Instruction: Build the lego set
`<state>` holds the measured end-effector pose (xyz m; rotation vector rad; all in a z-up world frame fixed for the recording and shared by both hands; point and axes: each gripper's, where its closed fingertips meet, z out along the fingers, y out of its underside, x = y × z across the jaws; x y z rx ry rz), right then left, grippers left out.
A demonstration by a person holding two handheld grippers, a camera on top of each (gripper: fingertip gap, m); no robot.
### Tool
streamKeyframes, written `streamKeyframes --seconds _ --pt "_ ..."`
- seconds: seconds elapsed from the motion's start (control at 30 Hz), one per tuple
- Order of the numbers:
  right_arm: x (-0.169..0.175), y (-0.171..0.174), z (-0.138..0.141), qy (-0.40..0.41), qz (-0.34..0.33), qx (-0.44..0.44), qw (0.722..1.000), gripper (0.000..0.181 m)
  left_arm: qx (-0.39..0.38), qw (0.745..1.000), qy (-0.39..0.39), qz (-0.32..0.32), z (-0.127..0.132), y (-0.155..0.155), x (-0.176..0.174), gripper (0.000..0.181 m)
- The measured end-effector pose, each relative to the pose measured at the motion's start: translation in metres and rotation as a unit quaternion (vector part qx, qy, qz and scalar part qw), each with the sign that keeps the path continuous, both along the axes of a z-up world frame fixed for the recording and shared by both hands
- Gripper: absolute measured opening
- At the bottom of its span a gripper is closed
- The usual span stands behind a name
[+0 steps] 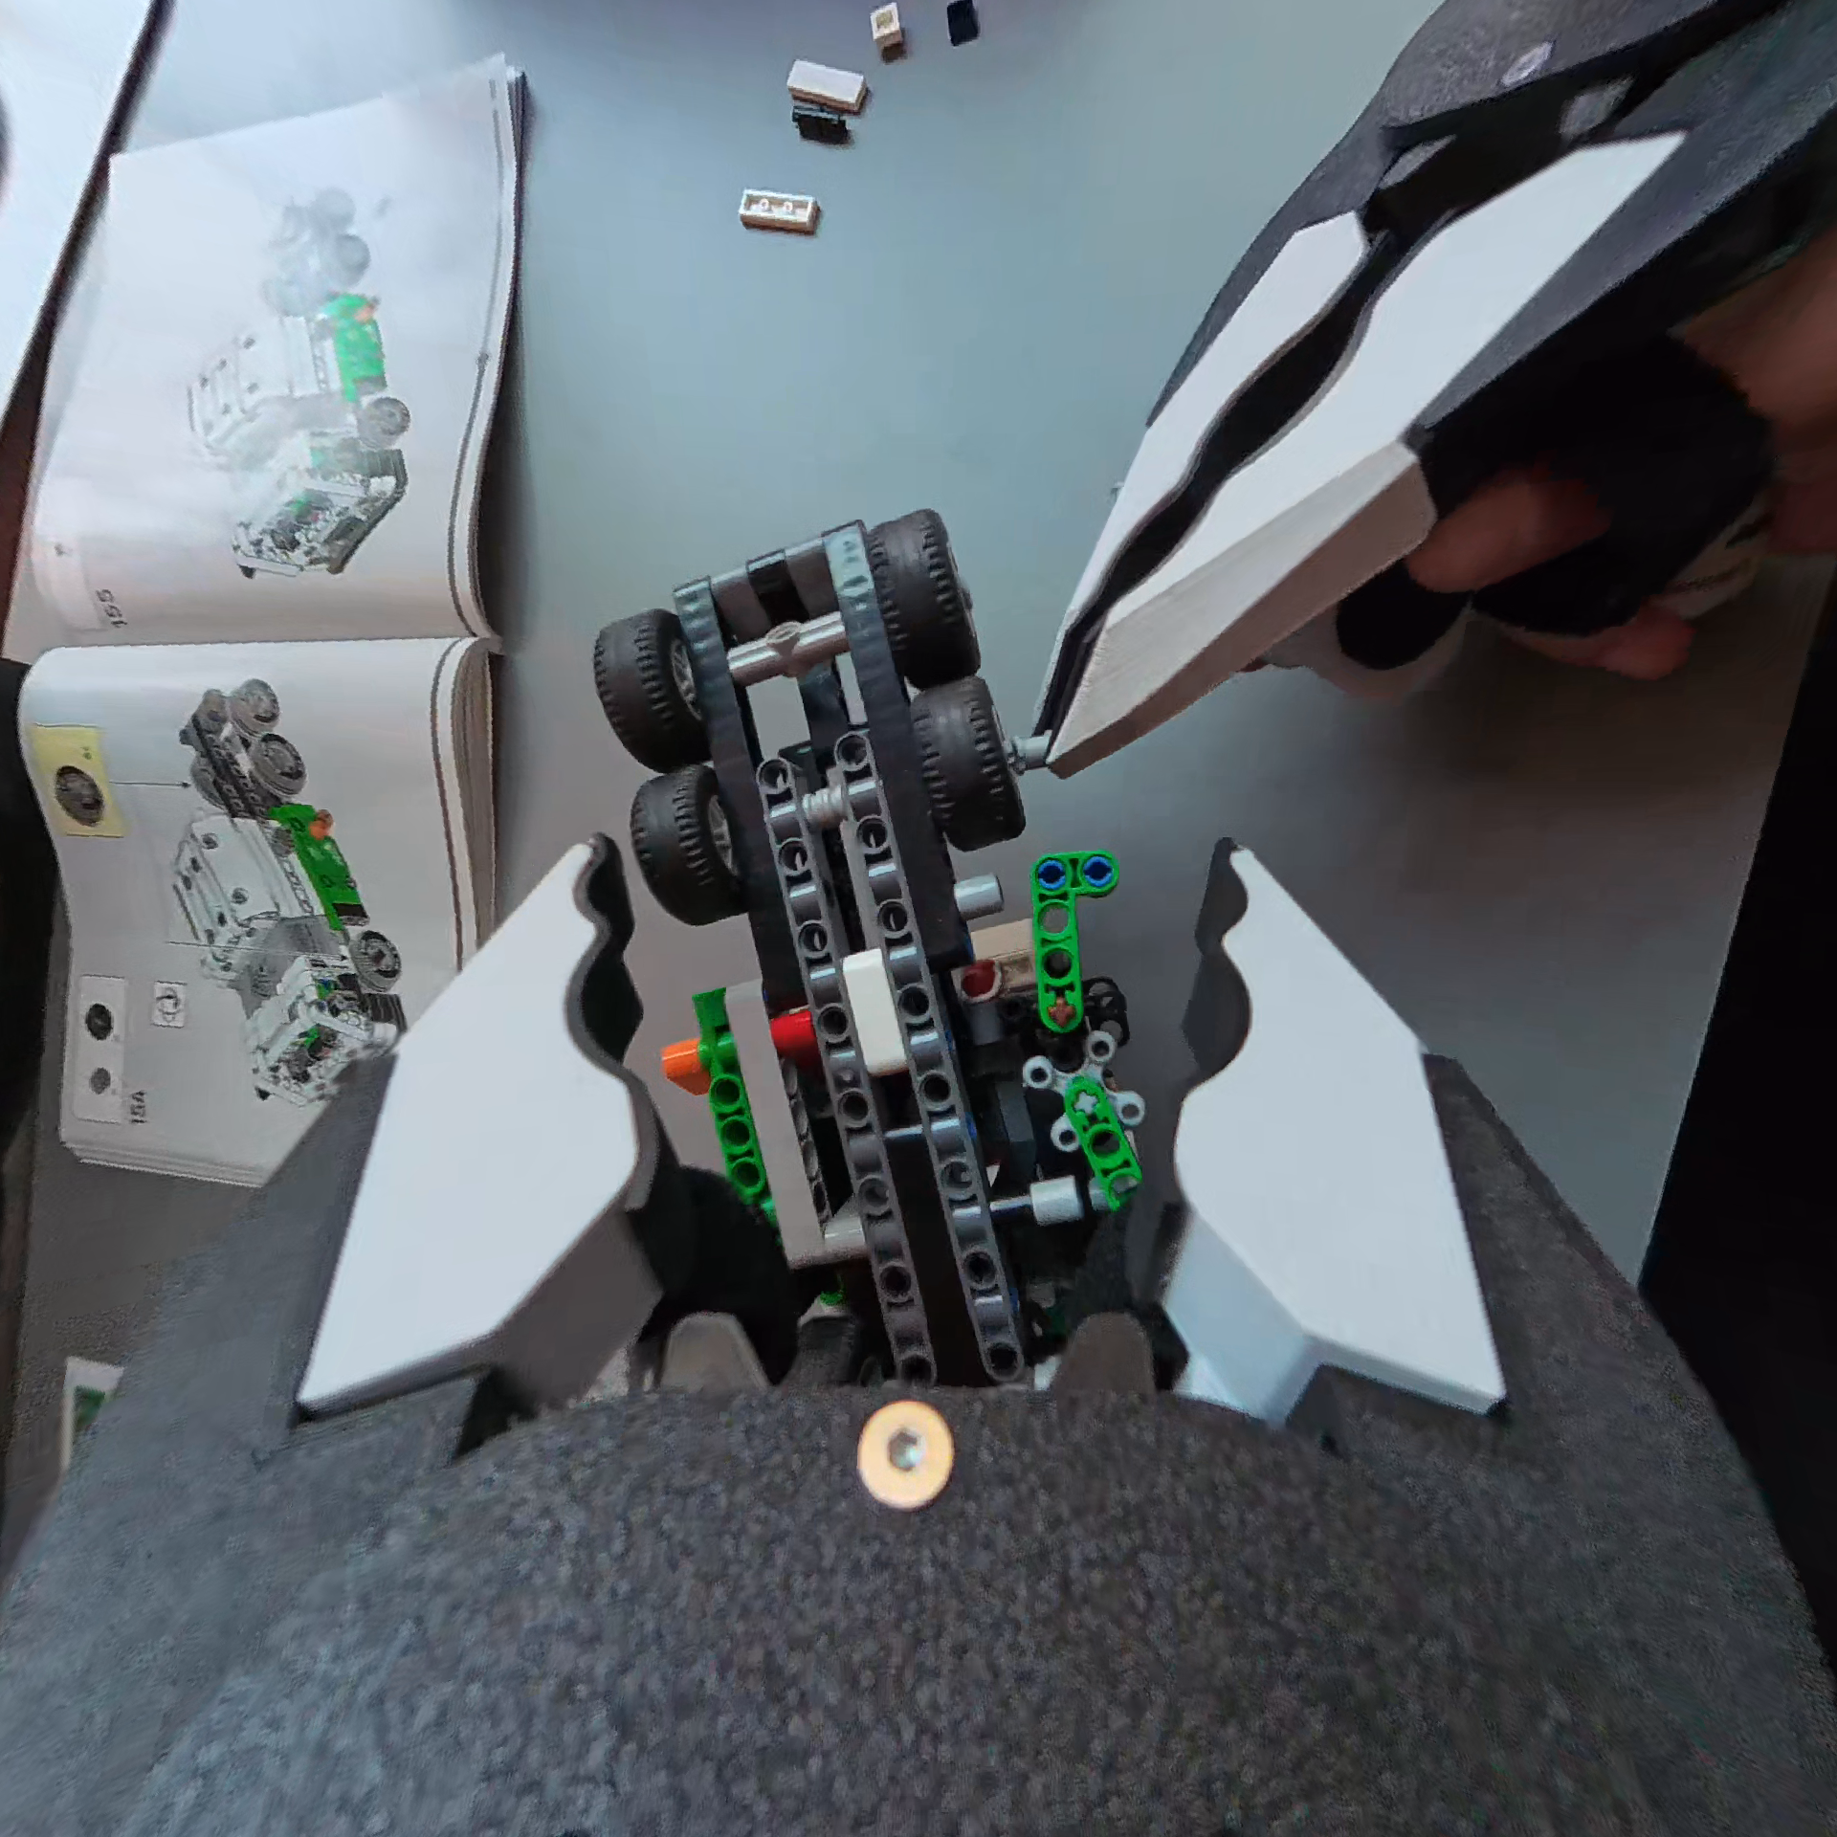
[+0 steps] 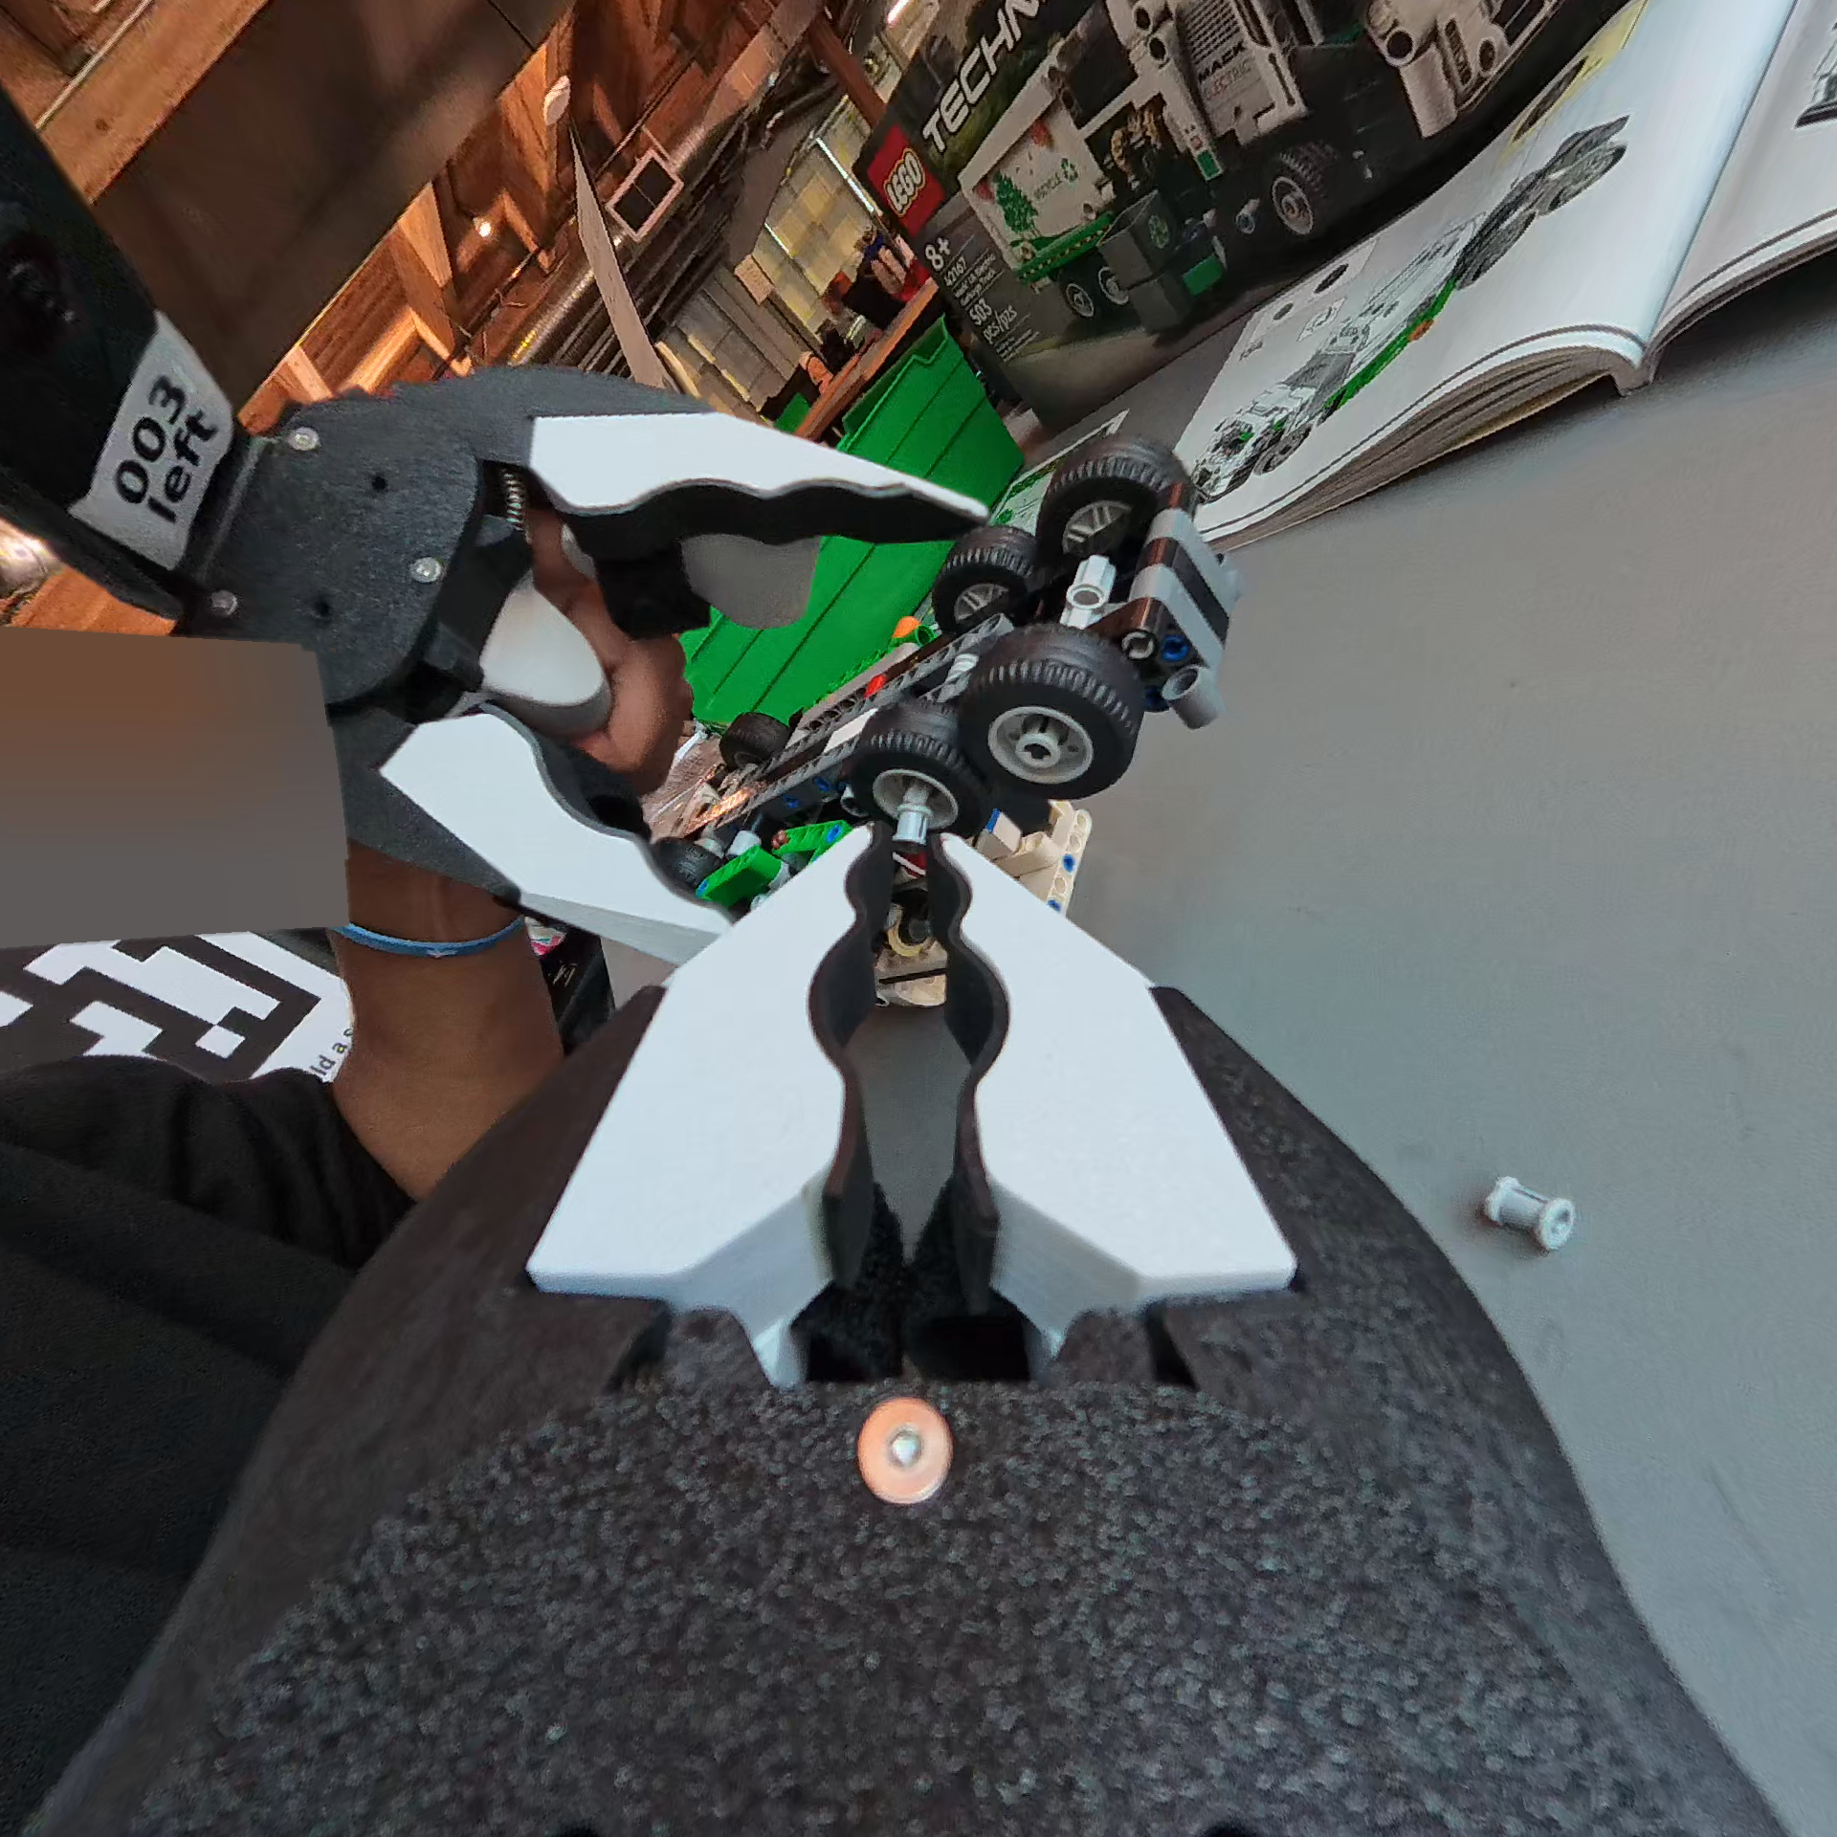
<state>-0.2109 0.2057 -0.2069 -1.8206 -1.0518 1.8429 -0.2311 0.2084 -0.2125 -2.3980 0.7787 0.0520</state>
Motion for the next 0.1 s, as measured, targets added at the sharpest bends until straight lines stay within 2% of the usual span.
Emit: streamKeyframes --seconds 0.03,0.1 --pt "-0.0006 -0.0001 -0.0007 -0.003 0.002 -0.004 1.0 0.005 -0.009 1.0 -0.008 0.006 -0.0031 0.0012 -0.0005 0.114" --pt "-0.0013 0.0001 0.0002 0.0 0.003 -0.011 1.0 0.005 -0.026 0.999 -0.026 0.016 -0.0065 0.0023 0.0002 0.112"
